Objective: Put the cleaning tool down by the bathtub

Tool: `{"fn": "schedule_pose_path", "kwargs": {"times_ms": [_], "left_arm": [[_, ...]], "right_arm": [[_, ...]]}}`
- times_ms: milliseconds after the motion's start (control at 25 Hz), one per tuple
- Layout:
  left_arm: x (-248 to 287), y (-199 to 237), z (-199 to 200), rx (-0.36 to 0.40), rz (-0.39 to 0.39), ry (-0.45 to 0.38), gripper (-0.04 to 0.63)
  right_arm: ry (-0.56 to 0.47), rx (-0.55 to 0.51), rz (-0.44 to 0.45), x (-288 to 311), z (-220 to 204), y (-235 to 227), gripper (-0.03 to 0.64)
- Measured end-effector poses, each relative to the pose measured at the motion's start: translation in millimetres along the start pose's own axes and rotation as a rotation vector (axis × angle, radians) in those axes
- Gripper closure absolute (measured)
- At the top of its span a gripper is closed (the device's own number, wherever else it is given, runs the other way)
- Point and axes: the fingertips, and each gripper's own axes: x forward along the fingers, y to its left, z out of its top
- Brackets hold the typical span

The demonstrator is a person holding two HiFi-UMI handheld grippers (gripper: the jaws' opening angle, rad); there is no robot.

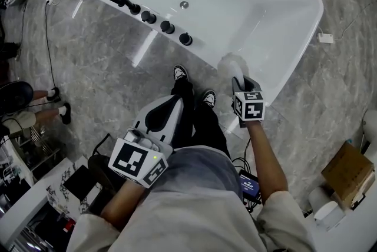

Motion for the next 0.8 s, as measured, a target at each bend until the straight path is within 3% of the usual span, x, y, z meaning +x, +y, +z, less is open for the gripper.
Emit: {"fn": "schedule_pose_path", "kwargs": {"times_ms": [800], "left_arm": [[-3, 1, -6, 0.011, -0.008, 0.035, 0.586]], "right_arm": [[0.034, -0.052, -0.027, 48, -11, -16, 0.541]]}}
